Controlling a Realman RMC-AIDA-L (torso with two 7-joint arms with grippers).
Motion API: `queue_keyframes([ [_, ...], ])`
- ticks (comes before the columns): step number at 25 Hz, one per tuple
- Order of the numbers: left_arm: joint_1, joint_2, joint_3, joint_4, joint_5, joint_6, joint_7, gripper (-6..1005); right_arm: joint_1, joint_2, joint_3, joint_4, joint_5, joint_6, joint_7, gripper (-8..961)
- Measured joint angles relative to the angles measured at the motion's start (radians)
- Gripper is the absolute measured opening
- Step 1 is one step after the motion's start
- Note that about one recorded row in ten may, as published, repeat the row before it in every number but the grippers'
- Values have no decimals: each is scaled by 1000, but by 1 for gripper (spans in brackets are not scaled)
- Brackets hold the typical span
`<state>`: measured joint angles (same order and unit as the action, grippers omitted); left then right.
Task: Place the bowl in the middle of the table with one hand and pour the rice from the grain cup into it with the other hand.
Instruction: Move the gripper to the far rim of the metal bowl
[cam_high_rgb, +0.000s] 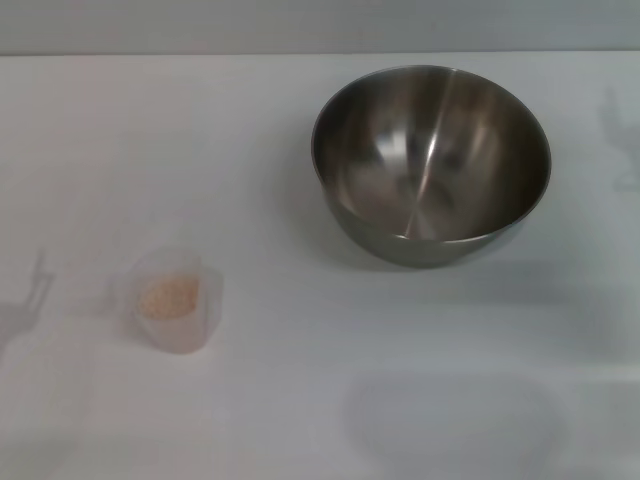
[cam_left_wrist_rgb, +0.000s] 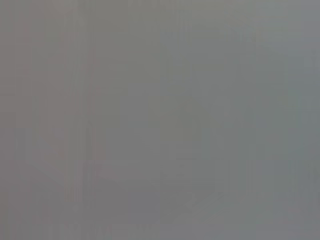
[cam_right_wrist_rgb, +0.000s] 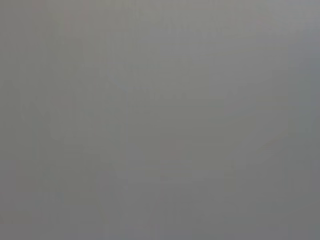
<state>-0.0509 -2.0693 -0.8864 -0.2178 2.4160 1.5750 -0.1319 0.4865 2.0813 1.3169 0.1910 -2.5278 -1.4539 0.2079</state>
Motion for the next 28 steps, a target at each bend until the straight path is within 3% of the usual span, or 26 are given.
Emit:
queue_keyframes([
  [9, 38, -1, 31, 33, -2, 45, -94, 807, 0, -1, 3, -1, 1, 0, -1, 632],
  [13, 2, -5, -3, 27, -9, 27, -83, 806, 0, -1, -4, -1, -2, 0, -15, 631],
  [18, -76, -7, -58, 26, -10, -26, -87, 803, -27, 1, -1, 34, -11, -10, -174, 631],
  [25, -157, -6, -58, 33, -9, -51, -82, 800, -128, -11, 50, 259, -10, 53, -338, 630],
  [26, -167, -5, -58, 33, -9, -55, -81, 800, -201, -24, 78, 428, -17, 192, -340, 630],
  [27, -167, -5, -58, 33, -9, -55, -81, 799, -201, -24, 78, 428, -17, 192, -340, 630],
  [28, -171, -5, -58, 34, -8, -57, -81, 799, -266, -38, 96, 596, -28, 373, -340, 630],
])
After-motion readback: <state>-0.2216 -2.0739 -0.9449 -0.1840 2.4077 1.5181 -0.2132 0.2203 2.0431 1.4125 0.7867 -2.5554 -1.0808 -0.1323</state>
